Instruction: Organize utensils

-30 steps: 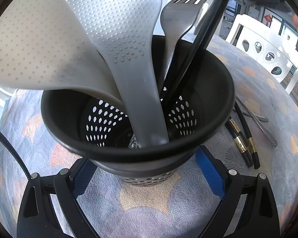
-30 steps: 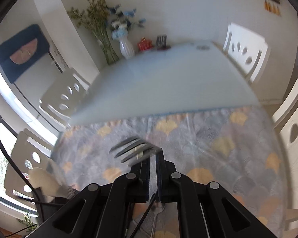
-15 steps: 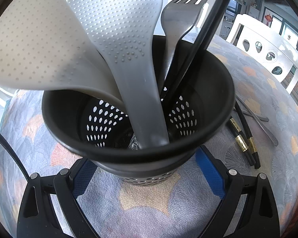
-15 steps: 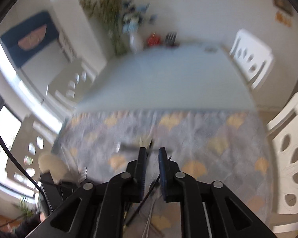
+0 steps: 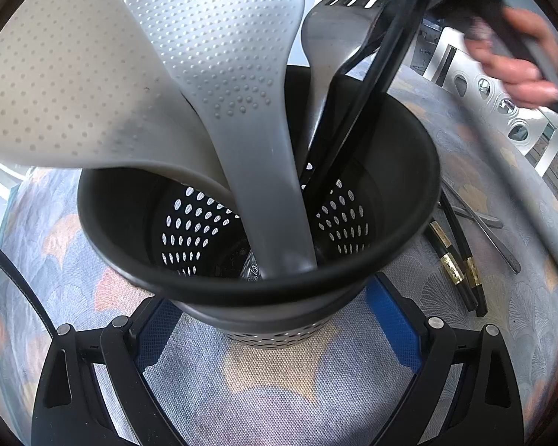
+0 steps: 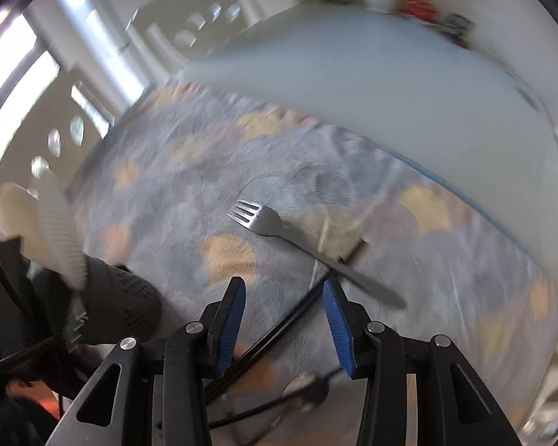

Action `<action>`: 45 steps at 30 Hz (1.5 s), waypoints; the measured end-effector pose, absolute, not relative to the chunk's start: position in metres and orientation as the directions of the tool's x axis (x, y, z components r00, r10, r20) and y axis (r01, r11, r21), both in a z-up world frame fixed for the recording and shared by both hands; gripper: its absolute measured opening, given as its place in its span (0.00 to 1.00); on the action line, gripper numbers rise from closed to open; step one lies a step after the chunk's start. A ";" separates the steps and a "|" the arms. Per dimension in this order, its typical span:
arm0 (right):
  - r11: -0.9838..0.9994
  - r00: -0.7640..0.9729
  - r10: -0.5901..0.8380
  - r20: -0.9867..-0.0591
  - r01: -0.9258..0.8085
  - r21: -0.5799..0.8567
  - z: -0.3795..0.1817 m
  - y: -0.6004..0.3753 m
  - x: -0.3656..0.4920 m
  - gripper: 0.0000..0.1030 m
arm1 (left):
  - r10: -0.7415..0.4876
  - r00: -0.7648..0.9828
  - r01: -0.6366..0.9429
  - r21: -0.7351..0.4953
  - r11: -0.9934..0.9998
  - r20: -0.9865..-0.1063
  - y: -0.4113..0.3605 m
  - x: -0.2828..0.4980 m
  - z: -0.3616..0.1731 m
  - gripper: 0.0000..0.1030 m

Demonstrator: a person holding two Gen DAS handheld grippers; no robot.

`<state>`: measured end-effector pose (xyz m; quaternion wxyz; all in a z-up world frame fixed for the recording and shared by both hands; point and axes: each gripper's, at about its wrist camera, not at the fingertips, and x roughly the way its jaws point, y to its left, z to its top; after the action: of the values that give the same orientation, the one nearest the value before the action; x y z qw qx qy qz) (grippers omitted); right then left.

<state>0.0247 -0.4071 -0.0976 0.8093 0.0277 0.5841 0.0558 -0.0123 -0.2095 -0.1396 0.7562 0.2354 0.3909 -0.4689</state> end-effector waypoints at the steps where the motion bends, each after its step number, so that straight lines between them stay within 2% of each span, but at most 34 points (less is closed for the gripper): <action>1: 0.991 0.297 0.127 -0.947 -0.081 0.108 -0.103 -0.407 0.032 0.41 | -0.525 0.254 0.893 -0.011 0.449 -0.812 -0.209 -0.012 -0.140 0.92; 8: 0.970 0.207 0.163 -0.965 -0.210 0.118 -0.137 -0.402 0.072 0.41 | -0.527 0.242 0.896 -0.021 0.444 -0.815 -0.211 -0.013 -0.142 0.94; 13: 0.969 0.243 0.154 -0.958 -0.229 0.097 -0.139 -0.398 0.081 0.40 | -0.526 0.234 0.899 -0.024 0.437 -0.818 -0.211 -0.012 -0.141 0.97; 17: 0.974 0.294 0.131 -0.947 -0.217 0.067 -0.139 -0.395 0.080 0.11 | -0.526 0.231 0.900 -0.025 0.434 -0.818 -0.211 -0.013 -0.139 0.97; 20: 0.984 0.330 0.130 -0.935 -0.161 0.080 -0.132 -0.401 0.071 0.03 | -0.525 0.233 0.900 -0.023 0.435 -0.818 -0.211 -0.012 -0.141 0.97; 26: 0.990 0.433 0.133 -0.892 -0.021 0.137 -0.097 -0.424 0.030 0.03 | -0.524 0.234 0.900 -0.021 0.435 -0.819 -0.212 -0.013 -0.142 0.97; 34: 0.962 0.591 0.064 -0.804 0.177 0.206 -0.038 -0.453 -0.038 0.02 | -0.521 0.239 0.900 -0.015 0.435 -0.819 -0.214 -0.014 -0.144 0.97; 45: 0.948 0.745 -0.035 -0.666 0.236 0.215 0.057 -0.442 -0.101 0.02 | -0.520 0.241 0.900 -0.012 0.436 -0.819 -0.216 -0.015 -0.143 0.98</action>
<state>-0.1014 -0.4424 0.0569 0.9230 0.1441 0.3492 -0.0734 -0.0146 -0.2163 -0.1435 0.7500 0.2410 0.3940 -0.4734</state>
